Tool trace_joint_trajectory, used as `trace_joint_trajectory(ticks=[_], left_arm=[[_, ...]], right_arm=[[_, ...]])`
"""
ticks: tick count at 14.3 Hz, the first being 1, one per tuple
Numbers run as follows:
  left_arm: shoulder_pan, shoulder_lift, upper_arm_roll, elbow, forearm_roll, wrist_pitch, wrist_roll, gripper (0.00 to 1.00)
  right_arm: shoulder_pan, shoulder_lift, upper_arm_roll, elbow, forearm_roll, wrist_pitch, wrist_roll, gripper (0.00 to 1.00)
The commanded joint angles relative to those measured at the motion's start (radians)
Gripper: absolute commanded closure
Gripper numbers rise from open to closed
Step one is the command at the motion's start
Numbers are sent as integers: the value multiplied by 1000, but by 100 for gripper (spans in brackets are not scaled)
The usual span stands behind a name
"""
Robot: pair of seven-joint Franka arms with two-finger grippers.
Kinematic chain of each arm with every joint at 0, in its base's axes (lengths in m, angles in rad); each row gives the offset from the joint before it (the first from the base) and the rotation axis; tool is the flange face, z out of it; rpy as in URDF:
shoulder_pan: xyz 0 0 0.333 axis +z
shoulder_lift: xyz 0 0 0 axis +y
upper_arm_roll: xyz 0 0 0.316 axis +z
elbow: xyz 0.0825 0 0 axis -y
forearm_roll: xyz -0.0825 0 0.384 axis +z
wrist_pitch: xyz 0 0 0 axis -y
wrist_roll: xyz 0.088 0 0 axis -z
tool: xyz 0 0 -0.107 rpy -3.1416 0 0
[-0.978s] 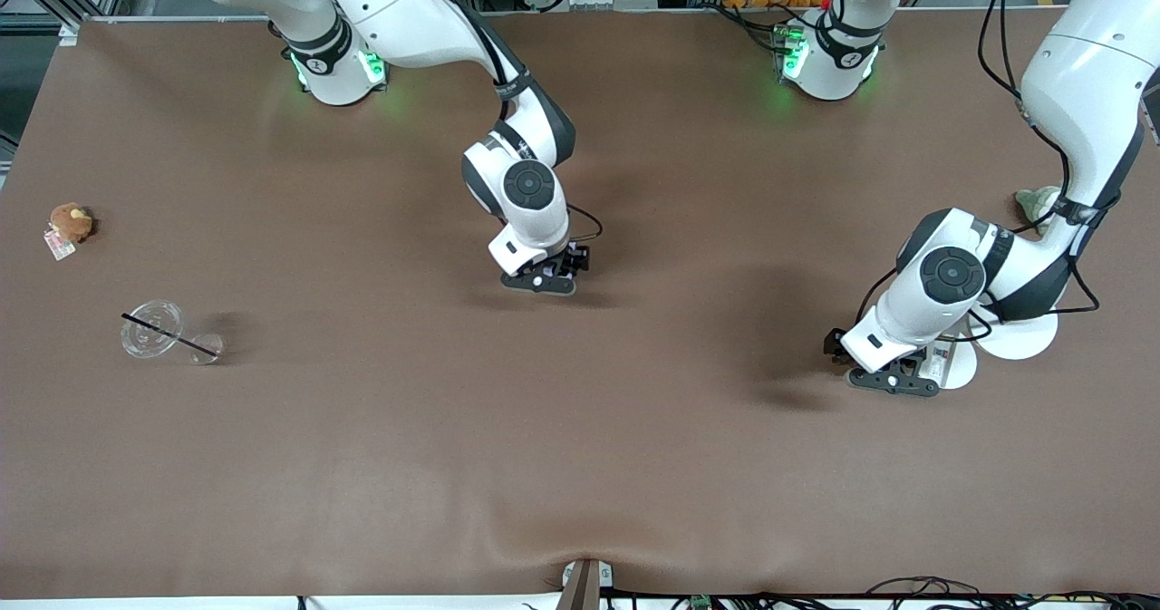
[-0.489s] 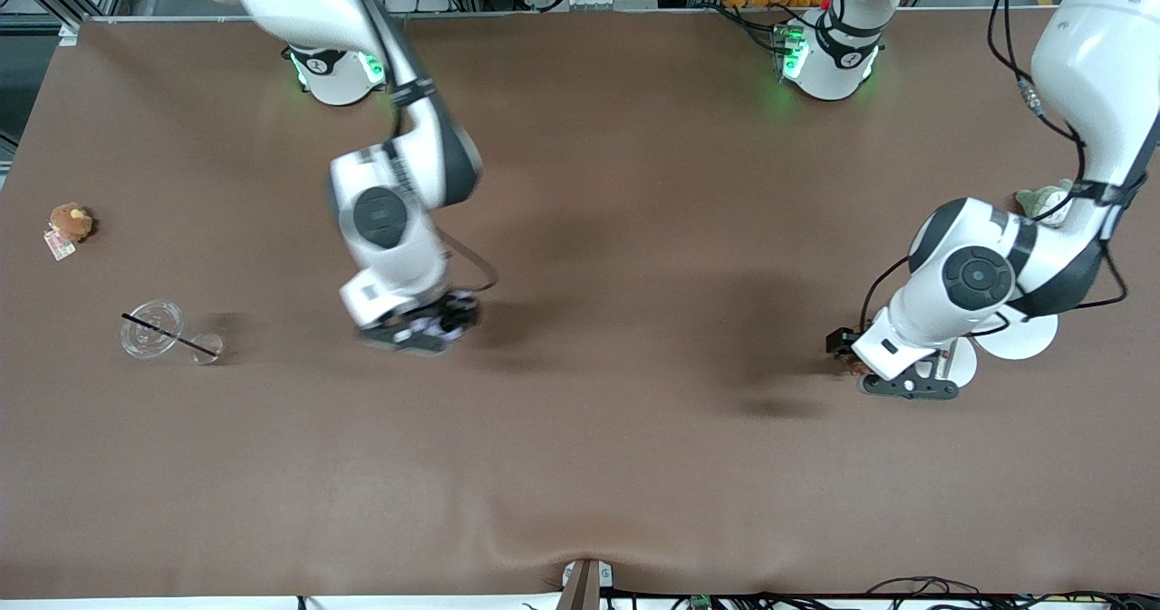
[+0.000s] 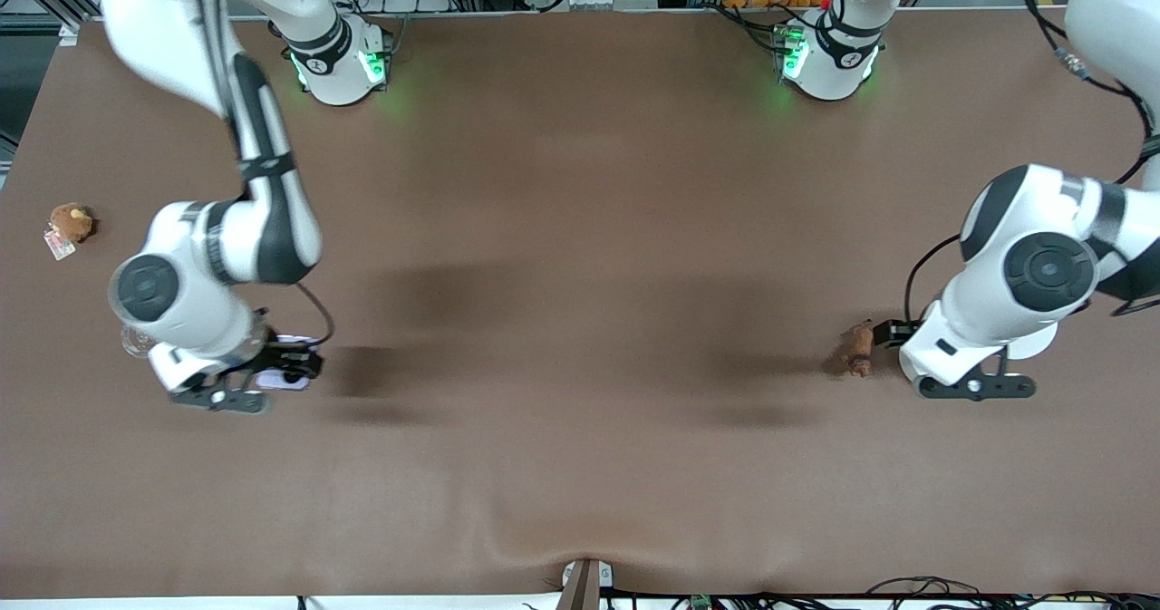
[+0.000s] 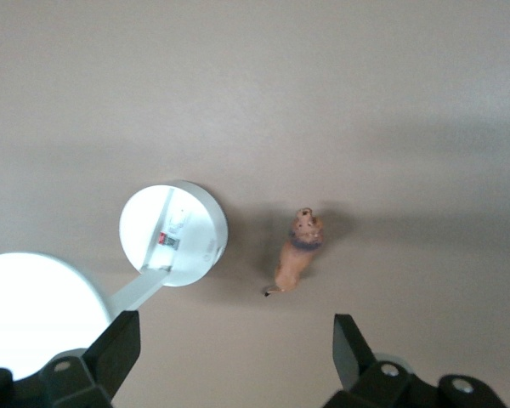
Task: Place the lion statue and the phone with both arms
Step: 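Open the left gripper while the right gripper carries the phone toward the glass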
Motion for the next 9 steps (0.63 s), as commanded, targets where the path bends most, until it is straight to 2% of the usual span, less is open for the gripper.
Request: trace_joint_trajectory(ticks=[1, 4, 9], left_arm=[[3, -25, -53, 89, -22, -117, 10, 0], [6, -30, -99, 147, -62, -207, 9, 0], [76, -120, -103, 163, -191, -214, 10, 0]], right_arm=[[-72, 76, 16, 41, 126, -4, -159, 100], [-103, 120, 16, 35, 145, -1, -233, 100], [-112, 168, 17, 21, 145, 18, -236, 100]])
